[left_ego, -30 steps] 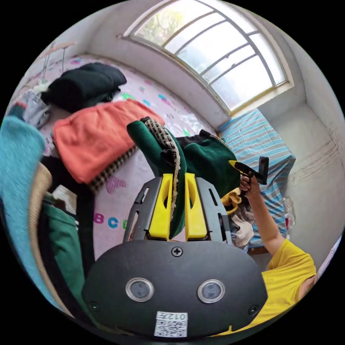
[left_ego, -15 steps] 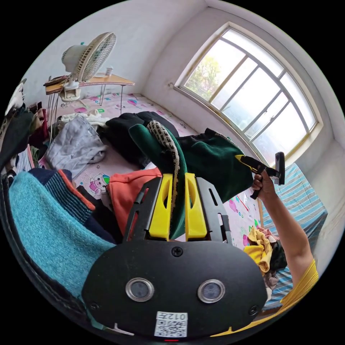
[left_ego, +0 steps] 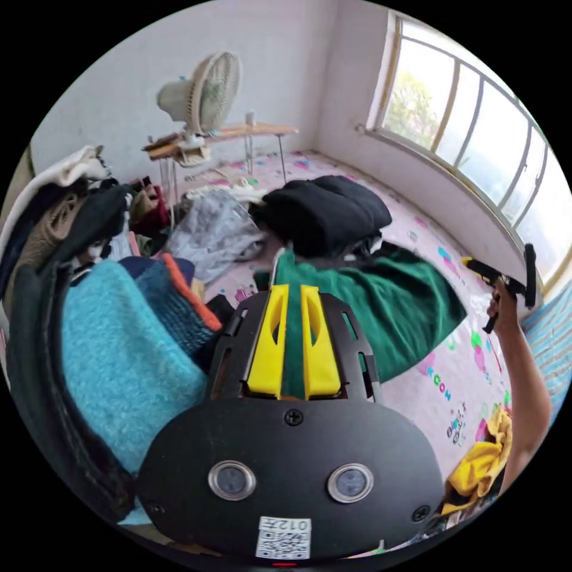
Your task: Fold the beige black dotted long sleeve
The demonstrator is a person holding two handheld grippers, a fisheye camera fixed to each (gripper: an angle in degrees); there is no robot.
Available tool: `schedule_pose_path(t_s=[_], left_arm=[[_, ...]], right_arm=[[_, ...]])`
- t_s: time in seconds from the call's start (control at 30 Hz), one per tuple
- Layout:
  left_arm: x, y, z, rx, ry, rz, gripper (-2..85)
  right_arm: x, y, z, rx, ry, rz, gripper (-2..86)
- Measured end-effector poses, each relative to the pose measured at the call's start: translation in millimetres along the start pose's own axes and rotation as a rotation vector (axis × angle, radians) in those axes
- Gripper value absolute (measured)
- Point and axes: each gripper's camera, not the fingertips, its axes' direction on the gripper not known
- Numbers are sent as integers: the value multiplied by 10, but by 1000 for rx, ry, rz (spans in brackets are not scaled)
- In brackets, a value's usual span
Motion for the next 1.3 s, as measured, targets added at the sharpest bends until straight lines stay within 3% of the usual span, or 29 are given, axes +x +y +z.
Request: schedule_pose_path(t_s=[0.13,0.33,0.47,0.63,0.8,0.93,1.1,1.3], left_arm=[[305,89,-324,78,50,97,9],[1107,369,-34,-8,0,376,3],[1437,777,805,-305,-9,497,1],[1612,1049,776,-217,-16,505,1],[1832,1336,120,-120,308,460,2],[2201,1924,-215,-207,600,530,4],[2977,3373,-570,-585,928,777,5],[3608,4478,-920,-878,1102,851,5]], right_arm=[[240,243,-39,-6,32,-1,7],[833,1321,-249,-59,-216,133,2],[972,2459,-678,-75,-453,206,5],[1016,3830,-1438,-58,-544,356,6],[1081,5275,-2321,8,-582,636,7],[1061,6061,-2856,27,-557,778,8],[1021,6878,-3653,63,-513,888,9],[1220,7572,-4631,203,-430,978,8]])
